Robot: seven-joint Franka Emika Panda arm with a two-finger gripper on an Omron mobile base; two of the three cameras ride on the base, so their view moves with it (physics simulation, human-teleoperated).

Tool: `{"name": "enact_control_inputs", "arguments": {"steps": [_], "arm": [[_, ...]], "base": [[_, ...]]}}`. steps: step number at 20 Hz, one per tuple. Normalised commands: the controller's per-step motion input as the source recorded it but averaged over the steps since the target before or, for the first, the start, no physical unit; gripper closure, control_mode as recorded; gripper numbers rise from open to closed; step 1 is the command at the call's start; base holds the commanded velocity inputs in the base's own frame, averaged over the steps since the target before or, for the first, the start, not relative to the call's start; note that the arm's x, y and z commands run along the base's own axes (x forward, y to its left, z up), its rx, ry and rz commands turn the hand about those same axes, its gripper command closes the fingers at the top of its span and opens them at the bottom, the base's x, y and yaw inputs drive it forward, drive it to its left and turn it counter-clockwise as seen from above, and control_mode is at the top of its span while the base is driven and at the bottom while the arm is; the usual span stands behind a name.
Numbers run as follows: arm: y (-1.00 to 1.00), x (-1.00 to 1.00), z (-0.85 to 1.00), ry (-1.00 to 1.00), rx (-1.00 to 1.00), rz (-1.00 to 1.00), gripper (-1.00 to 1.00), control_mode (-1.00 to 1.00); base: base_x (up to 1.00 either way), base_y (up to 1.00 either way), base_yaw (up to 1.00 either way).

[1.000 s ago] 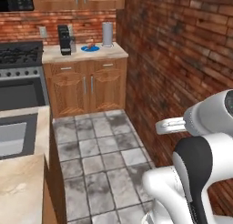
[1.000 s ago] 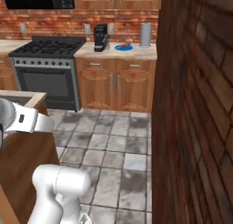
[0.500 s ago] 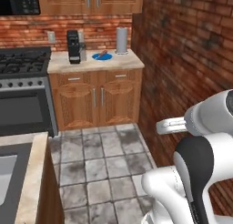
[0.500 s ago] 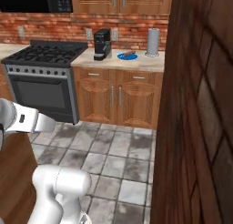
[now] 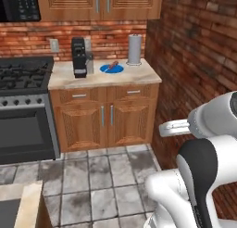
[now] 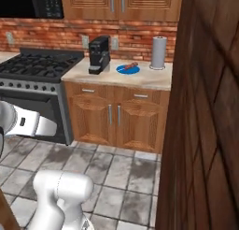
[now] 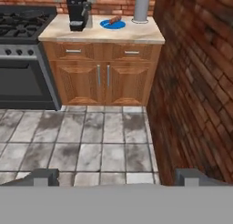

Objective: Place the cold items (eggplant and lime) from the fridge in one tupperware on the dining counter. Place the warm items (hot dog and kebab skewer) in the stove area in another tupperware.

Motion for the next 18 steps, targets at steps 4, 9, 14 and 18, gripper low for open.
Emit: {"name": "enact_control_inputs", "arguments": {"steps": [4,9,14,18], "arm": [[0.00,0.00,0.00,0.00,0.00,0.00,-1.00,1.00],[0.00,0.00,0.00,0.00,0.00,0.00,-1.00,1.00],[0.00,0.00,0.00,0.00,0.00,0.00,-1.00,1.00],[0.00,0.00,0.00,0.00,0.00,0.00,-1.00,1.00]], "base": [[1.00,0.00,0.00],[1.00,0.00,0.00],[0.95,0.00,-0.03],[0.84,0.05,-0.11]]}}
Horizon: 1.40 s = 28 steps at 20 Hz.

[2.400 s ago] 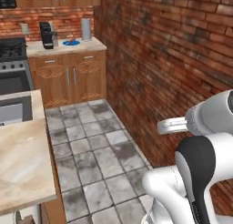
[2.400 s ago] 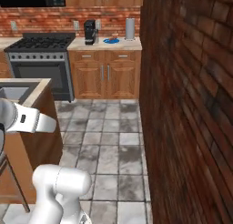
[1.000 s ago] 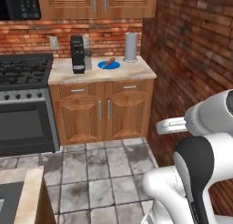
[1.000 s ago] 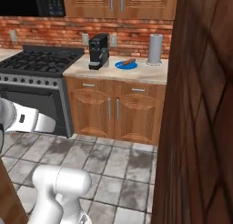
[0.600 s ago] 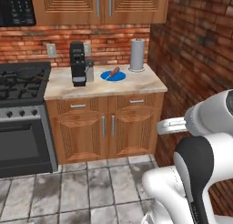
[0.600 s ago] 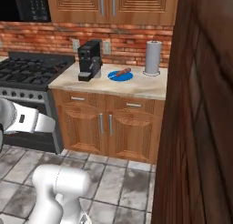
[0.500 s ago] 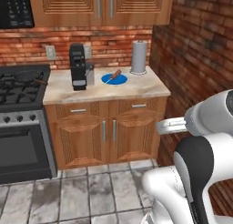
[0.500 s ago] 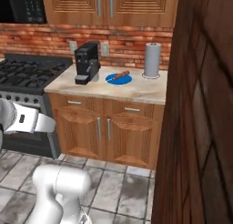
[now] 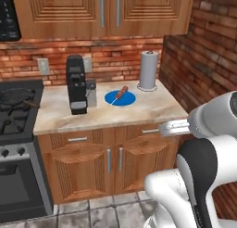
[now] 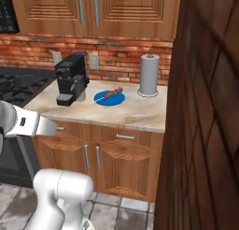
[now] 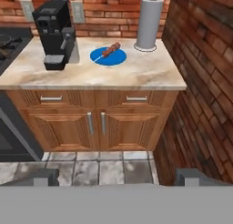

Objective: Place the cold items (eggplant and lime) from the fridge in one tupperware on the dining counter. Place the warm items (hot dog and kebab skewer) in the stove area in another tupperware.

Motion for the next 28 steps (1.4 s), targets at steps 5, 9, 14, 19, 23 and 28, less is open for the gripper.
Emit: {"name": "enact_control_inputs", "arguments": {"steps": [5,9,14,19,23,28], "arm": [[0.00,0.00,0.00,0.00,0.00,0.00,-1.00,1.00],[0.00,0.00,0.00,0.00,0.00,0.00,-1.00,1.00],[0.00,0.00,0.00,0.00,0.00,0.00,-1.00,1.00],[0.00,0.00,0.00,0.00,0.00,0.00,-1.00,1.00],[0.00,0.00,0.00,0.00,0.00,0.00,-1.00,1.00],[0.00,0.00,0.00,0.00,0.00,0.00,-1.00,1.00]], "base": [[0.67,0.07,-0.13],[0.42,0.08,-0.11],[0.54,0.14,-0.12],[0.60,0.15,-0.12],[0.61,0.14,-0.10],[0.60,0.13,-0.07]]}}
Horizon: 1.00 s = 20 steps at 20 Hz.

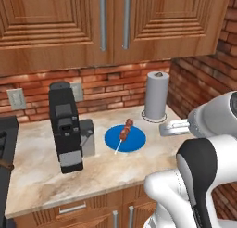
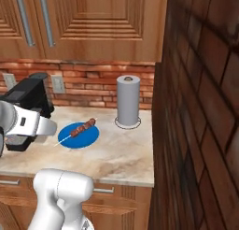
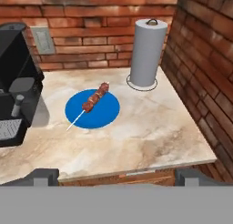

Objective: Place the cold items (eggplant and lime) from the fridge in one tupperware on the dining counter. Place the warm items (hot dog and kebab skewer) in the stove area in another tupperware.

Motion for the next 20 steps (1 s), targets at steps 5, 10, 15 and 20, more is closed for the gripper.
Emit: {"name": "enact_control_inputs", "arguments": {"steps": [5,10,15,20], "arm": [[0.06,0.52,-0.16,0.24,0.01,-0.05,-1.00,-1.00],[0.24,0.58,-0.40,0.35,0.00,-0.10,-1.00,-1.00],[0.27,0.33,-0.55,0.20,0.00,-0.11,-1.00,-1.00],[0.17,0.43,-0.50,0.07,0.00,-0.11,-1.00,-1.00]], "base": [[0.12,0.01,-0.01],[0.00,0.00,0.00],[0.00,0.00,0.00],[0.00,0.00,0.00]]}}
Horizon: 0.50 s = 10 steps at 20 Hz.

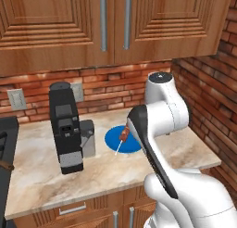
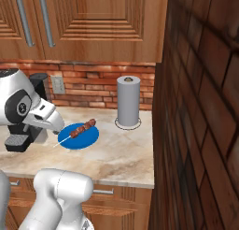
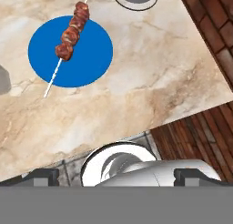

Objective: Place the cold items (eggplant and lime) from the fridge in one tupperware on the dining counter. Place the warm items (hot dog and kebab skewer) in the stove area in another tupperware.

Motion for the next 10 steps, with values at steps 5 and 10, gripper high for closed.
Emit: {"name": "enact_control_inputs", "arguments": {"steps": [5,10], "arm": [[0.03,0.49,-0.42,0.00,0.01,-0.09,-1.00,-1.00],[0.00,0.58,-0.27,0.01,0.01,-0.09,-1.00,-1.00]], "base": [[0.00,0.00,0.00],[0.00,0.00,0.00]]}}
